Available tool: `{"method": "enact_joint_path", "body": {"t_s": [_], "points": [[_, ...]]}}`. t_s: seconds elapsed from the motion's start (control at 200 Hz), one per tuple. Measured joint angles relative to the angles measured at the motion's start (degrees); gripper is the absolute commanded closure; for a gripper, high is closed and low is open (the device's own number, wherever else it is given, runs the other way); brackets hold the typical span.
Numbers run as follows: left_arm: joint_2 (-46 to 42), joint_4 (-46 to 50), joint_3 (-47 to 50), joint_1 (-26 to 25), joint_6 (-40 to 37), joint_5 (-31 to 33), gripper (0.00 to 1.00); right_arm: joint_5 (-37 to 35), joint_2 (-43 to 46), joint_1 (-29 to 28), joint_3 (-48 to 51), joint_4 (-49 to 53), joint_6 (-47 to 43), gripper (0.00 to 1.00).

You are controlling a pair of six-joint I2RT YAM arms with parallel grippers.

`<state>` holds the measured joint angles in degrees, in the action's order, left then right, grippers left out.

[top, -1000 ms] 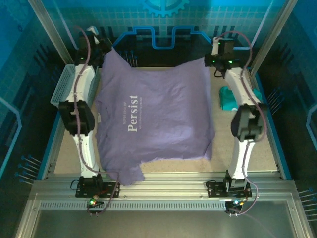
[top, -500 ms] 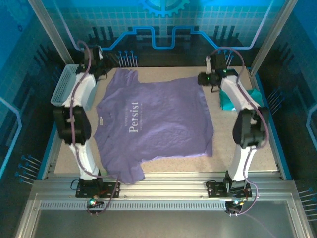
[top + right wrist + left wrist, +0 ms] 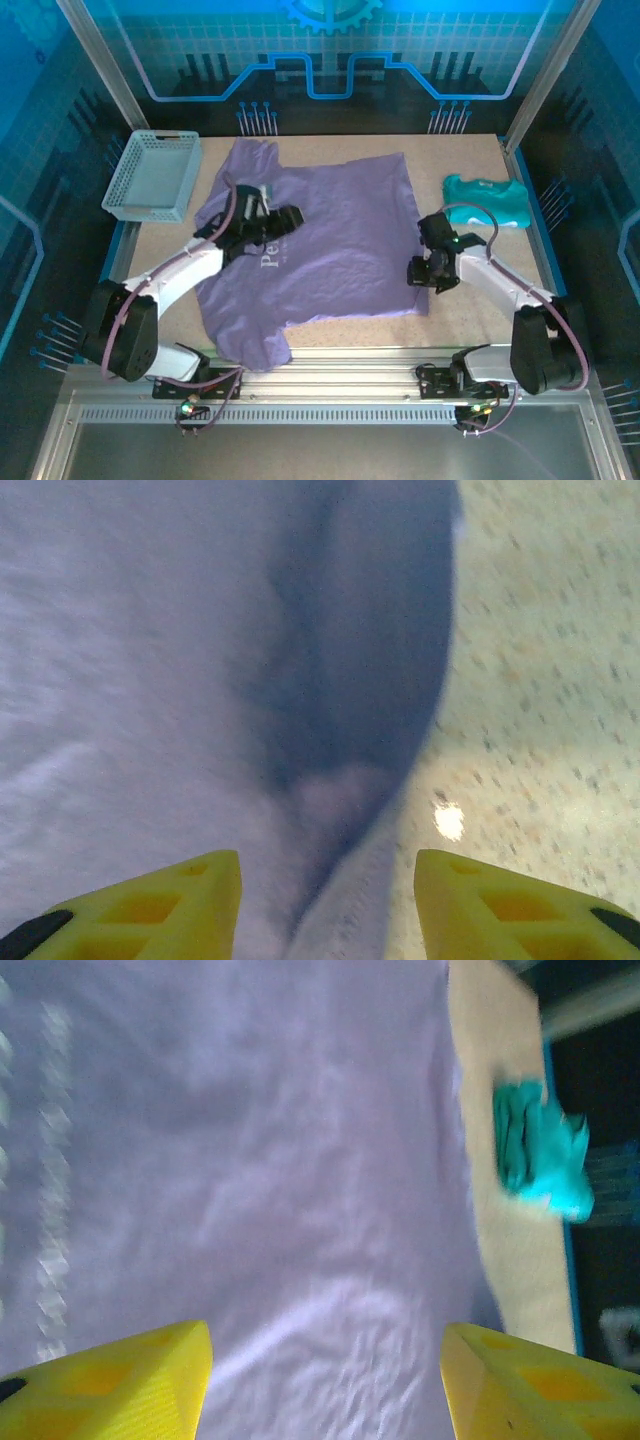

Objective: Fold the inside-out t-shirt

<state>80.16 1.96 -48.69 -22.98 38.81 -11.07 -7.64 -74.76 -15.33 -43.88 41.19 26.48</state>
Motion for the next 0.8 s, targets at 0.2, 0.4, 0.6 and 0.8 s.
{"method": "enact_joint_path", "body": {"t_s": [0.2,0.4,0.6,0.8], "points": [[1.0,0.2,2.2,-11.1,-5.4,1.1,0.37,-1.4,0.5,0.0,2.3,-0.1,3.3,0.51],[12.4,-4.1,-2.8,-26.7,-15.9,1.7,0.38,-0.5,0.0,0.0,4.8,-0.5,4.3,0.70],[21.5,-8.4,-4.9,-36.6,-30.5,5.5,0.38,3.2,-2.6,1.8,4.9,-2.3,3.4,0.92],[28.6,-9.1,-8.2,-39.2,-40.4,12.4,0.46,7.3,-2.9,4.4,3.8,-2.2,0.9,0.95]]}}
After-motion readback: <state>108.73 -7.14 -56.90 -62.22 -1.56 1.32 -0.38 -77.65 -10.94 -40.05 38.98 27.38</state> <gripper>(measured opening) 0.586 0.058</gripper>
